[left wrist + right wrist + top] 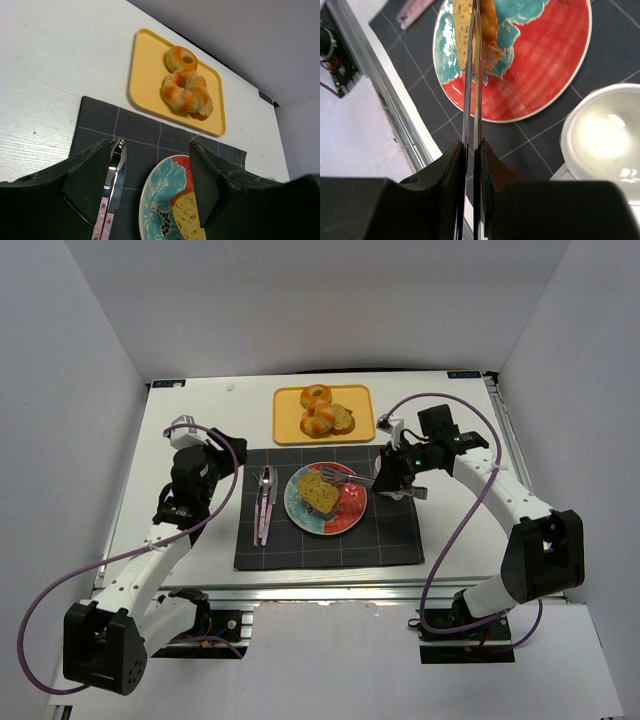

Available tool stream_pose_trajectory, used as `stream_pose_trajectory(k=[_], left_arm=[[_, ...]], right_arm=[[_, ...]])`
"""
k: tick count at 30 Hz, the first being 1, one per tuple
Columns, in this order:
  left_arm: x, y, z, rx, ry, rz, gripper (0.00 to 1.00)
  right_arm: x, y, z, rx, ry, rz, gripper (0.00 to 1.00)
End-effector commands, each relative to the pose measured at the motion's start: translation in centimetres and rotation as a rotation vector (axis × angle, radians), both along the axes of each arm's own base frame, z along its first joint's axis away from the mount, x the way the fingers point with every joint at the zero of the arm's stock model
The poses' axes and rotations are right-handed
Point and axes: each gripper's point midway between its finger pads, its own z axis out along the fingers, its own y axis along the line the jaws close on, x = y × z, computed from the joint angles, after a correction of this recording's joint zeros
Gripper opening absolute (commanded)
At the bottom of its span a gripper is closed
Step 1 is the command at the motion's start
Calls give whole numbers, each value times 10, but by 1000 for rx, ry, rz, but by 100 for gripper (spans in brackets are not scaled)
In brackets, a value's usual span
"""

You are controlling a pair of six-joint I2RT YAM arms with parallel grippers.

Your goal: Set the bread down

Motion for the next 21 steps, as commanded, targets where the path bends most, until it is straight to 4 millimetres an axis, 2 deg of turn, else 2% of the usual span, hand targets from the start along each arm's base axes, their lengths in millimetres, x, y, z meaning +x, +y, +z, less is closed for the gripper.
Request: stream_pose_trajectory(k=[1, 6, 13, 21], left_arm=[[-5, 3, 11, -15, -45, 6, 74], [-7, 2, 12, -25, -53, -1, 74], [-8, 3, 12, -28, -58, 3, 74], [-6, 1, 14, -32, -62, -3, 74]], right_arm=[[0, 0, 2, -31, -65, 4, 5], [0, 2, -6, -53, -54, 5, 19], [6, 5, 2, -53, -93, 4, 38], [10, 7, 10, -44, -120, 2, 43]])
